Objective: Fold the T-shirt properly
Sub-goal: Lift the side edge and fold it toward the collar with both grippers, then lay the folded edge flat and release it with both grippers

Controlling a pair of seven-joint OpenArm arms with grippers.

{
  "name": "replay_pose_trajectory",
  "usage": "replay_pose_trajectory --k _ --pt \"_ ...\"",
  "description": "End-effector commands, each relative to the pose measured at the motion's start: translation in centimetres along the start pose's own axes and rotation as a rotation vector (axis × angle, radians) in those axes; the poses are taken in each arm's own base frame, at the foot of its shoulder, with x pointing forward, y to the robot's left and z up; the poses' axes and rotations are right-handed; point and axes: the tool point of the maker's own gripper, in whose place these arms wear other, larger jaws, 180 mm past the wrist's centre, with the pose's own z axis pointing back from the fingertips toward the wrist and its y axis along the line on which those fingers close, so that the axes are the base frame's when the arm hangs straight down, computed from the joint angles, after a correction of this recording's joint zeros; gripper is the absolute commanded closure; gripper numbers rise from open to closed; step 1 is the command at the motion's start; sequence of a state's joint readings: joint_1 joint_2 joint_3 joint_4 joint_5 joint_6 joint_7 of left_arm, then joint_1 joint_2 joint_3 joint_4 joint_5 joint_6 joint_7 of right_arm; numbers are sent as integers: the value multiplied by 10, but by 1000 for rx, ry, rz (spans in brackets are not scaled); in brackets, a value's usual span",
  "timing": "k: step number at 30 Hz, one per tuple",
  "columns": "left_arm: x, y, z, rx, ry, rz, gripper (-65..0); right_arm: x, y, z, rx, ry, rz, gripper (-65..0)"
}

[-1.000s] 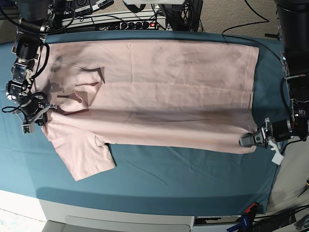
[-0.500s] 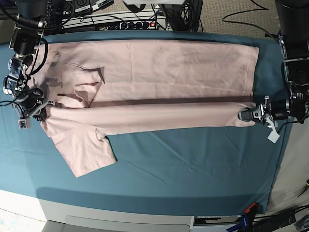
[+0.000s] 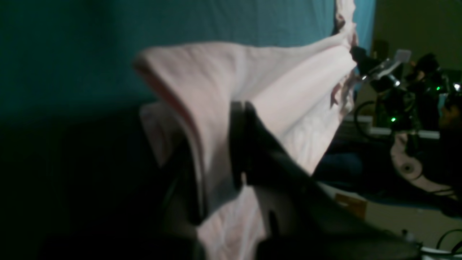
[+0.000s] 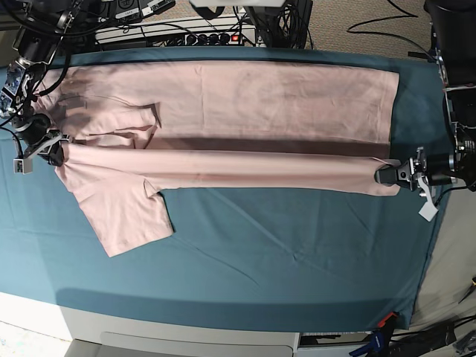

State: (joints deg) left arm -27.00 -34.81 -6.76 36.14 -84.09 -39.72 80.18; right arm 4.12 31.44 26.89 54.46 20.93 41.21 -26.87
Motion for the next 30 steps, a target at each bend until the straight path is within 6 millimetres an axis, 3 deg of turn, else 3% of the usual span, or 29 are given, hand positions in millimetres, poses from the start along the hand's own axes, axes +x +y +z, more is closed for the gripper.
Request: replay_pose_trajectory --k 1,10,18,22,30 --pt "20 -2 20 21 -42 -39 0 13 -18 8 -51 -2 29 0" --pt "-5 9 16 29 -10 3 0 19 -18 8 -48 -31 25 0" --pt "-17 12 11 23 7 23 0 81 -7 2 3 -185 -55 0" --pt "-20 13 10 25 11 29 0 102 7 7 62 -204 -82 0" --pt "-12 8 14 29 6 -13 0 120 53 34 215 -152 -25 0"
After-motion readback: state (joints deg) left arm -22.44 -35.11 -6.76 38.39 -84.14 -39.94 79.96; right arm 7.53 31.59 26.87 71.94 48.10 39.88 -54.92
